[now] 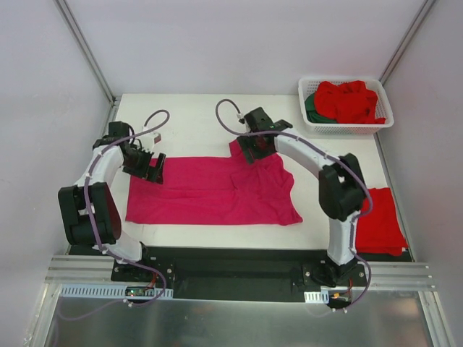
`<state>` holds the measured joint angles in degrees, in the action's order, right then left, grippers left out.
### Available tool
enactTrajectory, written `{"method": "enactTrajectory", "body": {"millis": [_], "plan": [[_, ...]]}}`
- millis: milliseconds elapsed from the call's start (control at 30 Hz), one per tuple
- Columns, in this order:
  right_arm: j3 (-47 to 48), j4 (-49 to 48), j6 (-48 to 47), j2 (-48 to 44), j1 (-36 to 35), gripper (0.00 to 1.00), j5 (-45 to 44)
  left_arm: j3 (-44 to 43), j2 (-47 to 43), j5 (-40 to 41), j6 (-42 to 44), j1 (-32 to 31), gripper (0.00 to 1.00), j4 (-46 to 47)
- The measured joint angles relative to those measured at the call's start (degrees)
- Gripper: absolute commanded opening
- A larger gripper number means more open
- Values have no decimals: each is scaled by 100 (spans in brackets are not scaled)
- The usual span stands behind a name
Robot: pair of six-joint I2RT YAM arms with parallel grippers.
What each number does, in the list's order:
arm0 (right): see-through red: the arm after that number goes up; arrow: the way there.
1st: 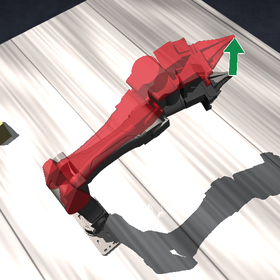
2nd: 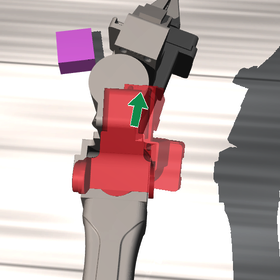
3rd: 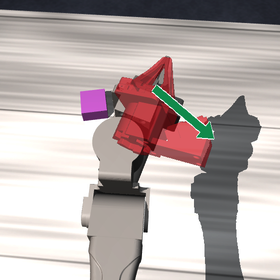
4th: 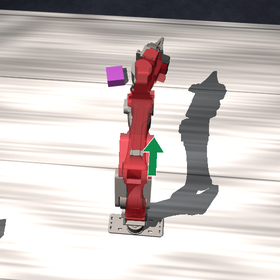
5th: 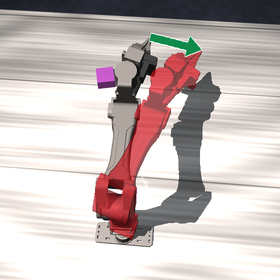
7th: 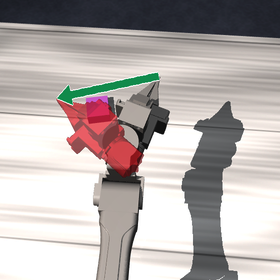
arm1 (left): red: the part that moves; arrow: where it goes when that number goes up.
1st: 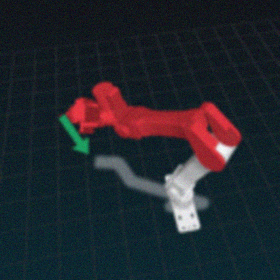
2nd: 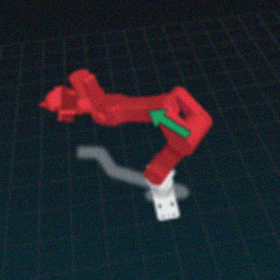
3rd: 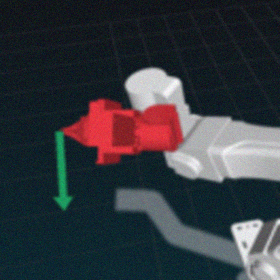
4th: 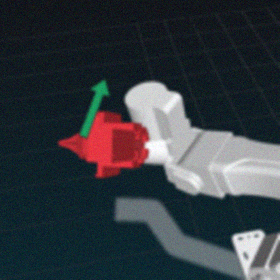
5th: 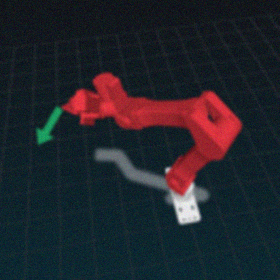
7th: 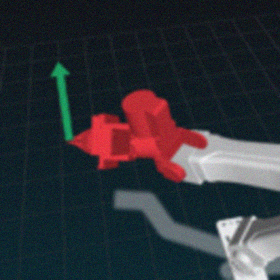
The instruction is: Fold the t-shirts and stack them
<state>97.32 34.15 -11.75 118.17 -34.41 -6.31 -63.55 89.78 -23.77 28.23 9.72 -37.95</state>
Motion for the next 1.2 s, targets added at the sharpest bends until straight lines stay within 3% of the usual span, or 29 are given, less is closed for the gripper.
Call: {"method": "enactTrajectory", "body": {"millis": [33, 67, 200, 367, 633, 1200], "plan": [[-293, 44, -31, -372, -55, 95, -111, 59, -118, 35, 37, -48, 99, 4], [-479, 83, -57, -660, -107, 100, -173, 107, -232, 57, 90, -114, 99, 2], [-1043, 264, -227, -1912, -503, 96, -538, 267, -686, 221, 284, -376, 99, 7], [-1698, 195, -105, -2559, -756, 96, -636, 533, -890, 404, 520, -518, 99, 59], [-2931, 35, 275, -1952, -706, 96, -721, 813, -457, 494, 632, -518, 99, 96], [-3045, -544, 531, -1434, -675, 96, -728, 929, -160, 638, 800, -518, 99, 321]]}}
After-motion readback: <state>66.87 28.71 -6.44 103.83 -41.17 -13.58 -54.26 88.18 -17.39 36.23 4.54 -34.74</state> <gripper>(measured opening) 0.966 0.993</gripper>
